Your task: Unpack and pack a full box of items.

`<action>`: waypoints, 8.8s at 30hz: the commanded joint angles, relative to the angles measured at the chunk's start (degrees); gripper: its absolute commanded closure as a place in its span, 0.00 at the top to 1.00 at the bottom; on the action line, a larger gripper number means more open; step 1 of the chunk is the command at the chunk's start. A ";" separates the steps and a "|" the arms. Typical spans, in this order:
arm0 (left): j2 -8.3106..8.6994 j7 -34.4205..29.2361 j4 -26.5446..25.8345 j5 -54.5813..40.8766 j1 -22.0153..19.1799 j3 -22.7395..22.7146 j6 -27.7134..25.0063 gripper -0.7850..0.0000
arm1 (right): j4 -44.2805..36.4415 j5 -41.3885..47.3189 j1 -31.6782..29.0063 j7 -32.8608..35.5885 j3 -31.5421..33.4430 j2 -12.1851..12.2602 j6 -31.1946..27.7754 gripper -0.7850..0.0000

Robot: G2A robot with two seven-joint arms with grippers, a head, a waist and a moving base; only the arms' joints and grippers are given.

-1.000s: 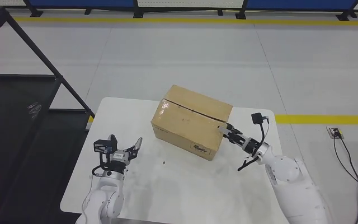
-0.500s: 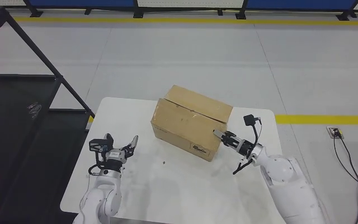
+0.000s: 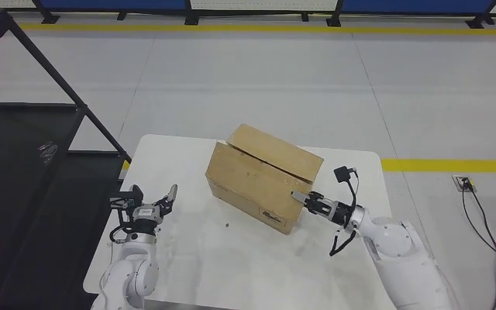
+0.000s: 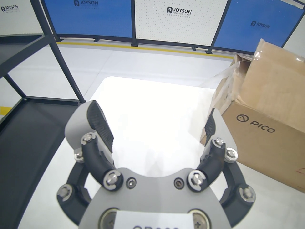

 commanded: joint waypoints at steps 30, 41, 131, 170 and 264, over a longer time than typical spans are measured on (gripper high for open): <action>0.03 -2.41 1.01 2.36 0.43 0.19 -0.49 1.00 | 2.24 10.93 0.37 10.62 -3.81 2.20 -10.63 1.00; -0.15 -4.27 3.35 4.09 -1.91 2.43 -1.56 1.00 | -8.12 -2.89 -8.49 0.84 3.41 4.23 -16.14 1.00; -1.19 -0.12 40.98 21.99 -32.43 16.08 -14.37 1.00 | -20.21 -14.67 -28.88 -38.42 16.61 4.65 -3.12 1.00; -7.51 29.30 69.05 14.82 -45.28 23.26 3.40 1.00 | -17.26 -11.31 -27.17 -36.08 17.42 4.92 -4.87 1.00; 5.03 22.27 8.29 7.90 1.99 -2.89 -19.91 1.00 | 2.97 2.24 -4.71 -11.22 2.72 5.49 -3.47 1.00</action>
